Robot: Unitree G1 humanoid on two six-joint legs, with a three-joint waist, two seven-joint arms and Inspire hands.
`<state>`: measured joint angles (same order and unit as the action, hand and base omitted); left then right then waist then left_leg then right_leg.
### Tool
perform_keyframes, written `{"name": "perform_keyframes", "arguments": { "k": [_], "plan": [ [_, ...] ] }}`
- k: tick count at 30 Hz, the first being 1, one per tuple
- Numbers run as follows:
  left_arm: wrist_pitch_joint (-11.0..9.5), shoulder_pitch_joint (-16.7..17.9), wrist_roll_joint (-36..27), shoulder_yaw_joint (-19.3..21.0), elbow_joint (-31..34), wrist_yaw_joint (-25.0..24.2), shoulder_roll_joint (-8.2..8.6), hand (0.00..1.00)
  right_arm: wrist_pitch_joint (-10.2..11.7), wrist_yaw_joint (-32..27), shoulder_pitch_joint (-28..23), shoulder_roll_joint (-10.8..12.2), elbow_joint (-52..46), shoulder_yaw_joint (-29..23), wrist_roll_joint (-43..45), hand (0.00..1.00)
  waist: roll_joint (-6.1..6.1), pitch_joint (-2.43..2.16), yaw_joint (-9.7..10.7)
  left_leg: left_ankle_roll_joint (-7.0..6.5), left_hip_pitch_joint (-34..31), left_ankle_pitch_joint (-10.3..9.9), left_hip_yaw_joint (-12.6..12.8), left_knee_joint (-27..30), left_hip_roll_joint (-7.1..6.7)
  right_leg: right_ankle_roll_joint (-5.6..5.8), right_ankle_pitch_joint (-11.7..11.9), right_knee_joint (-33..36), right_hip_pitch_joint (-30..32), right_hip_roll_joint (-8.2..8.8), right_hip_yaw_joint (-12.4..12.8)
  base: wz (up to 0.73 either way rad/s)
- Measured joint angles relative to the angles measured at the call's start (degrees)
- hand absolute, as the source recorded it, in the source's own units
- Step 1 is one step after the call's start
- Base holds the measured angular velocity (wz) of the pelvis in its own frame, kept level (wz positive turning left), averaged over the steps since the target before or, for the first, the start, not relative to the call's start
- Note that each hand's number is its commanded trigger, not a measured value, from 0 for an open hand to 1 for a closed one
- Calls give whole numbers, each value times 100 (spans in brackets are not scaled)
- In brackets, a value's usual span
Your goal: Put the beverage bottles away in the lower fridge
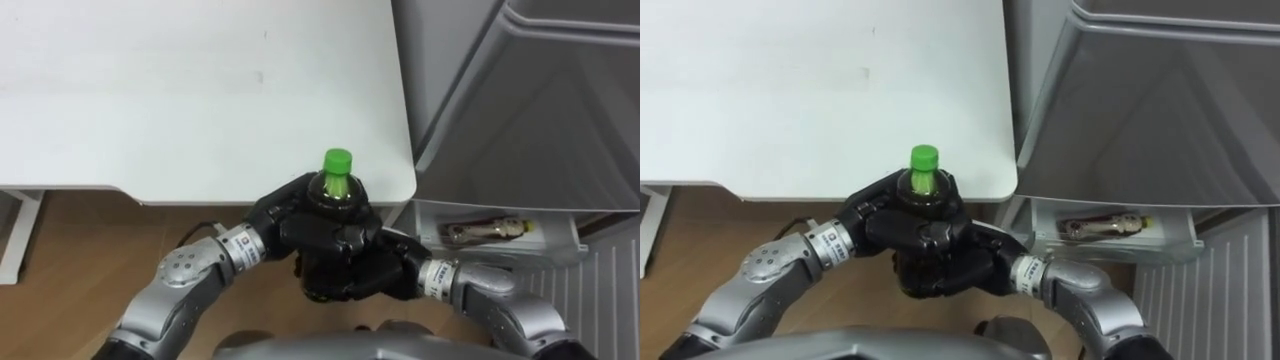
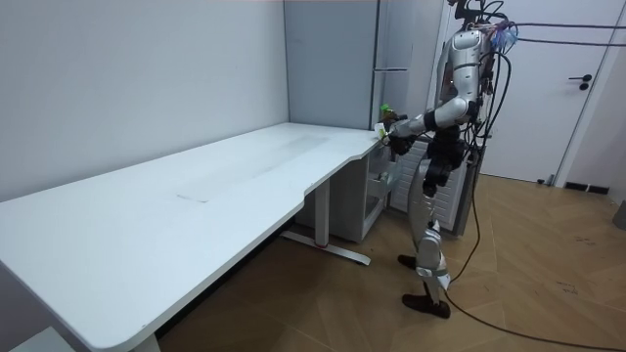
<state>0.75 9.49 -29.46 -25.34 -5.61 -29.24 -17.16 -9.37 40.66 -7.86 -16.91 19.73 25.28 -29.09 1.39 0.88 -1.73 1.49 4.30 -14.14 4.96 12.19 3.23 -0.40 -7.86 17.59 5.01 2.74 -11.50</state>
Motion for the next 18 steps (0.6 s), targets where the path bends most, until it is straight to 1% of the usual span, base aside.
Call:
{"name": "perform_keyframes", "arguments": {
  "k": [2,4,5,8,9,10,11,12,18],
  "plan": [
    [3,0,-78,4,-1,37,79,100,20,-44,0,59,0,2,-11,100,13,7,1,0,7,0,7,-8,0,0,0,0,0,-3,5,0],
    [6,0,-259,40,-4,109,162,100,131,-44,0,96,0,5,-59,100,17,10,2,0,19,0,18,-26,1,1,-1,-4,0,-7,13,-2],
    [6,-5,-294,69,-4,149,200,100,151,-51,4,118,0,2,-66,100,17,10,2,-1,32,0,30,-42,2,2,-1,-5,0,-11,19,-4],
    [5,-60,-283,44,-3,178,214,100,177,-79,22,136,6,4,-68,100,24,12,2,-1,37,0,36,-52,2,8,-5,-10,2,-12,20,0],
    [5,-69,-283,38,-3,187,216,82,177,-85,22,145,9,4,-74,100,25,13,2,-1,38,0,37,-52,2,9,-6,-13,3,-12,20,0],
    [5,-87,-286,37,-3,232,239,33,177,-114,22,167,13,1,-110,100,25,13,3,-1,41,0,39,-50,1,13,-8,-16,7,-12,21,0],
    [5,-105,-285,38,-4,265,249,7,179,-131,23,185,13,-16,-115,100,26,13,4,-1,42,0,42,-50,1,18,-11,-21,9,-12,23,0],
    [6,-111,-286,37,-4,268,248,0,180,-132,26,185,13,-17,-118,100,26,13,4,-1,42,0,42,-50,1,19,-12,-26,9,-12,23,0],
    [-5,-135,-292,55,16,316,253,0,185,-142,18,183,28,-5,-348,100,32,9,1,-2,39,1,62,-59,3,30,-7,-94,1,-22,32,0]
  ]
}}
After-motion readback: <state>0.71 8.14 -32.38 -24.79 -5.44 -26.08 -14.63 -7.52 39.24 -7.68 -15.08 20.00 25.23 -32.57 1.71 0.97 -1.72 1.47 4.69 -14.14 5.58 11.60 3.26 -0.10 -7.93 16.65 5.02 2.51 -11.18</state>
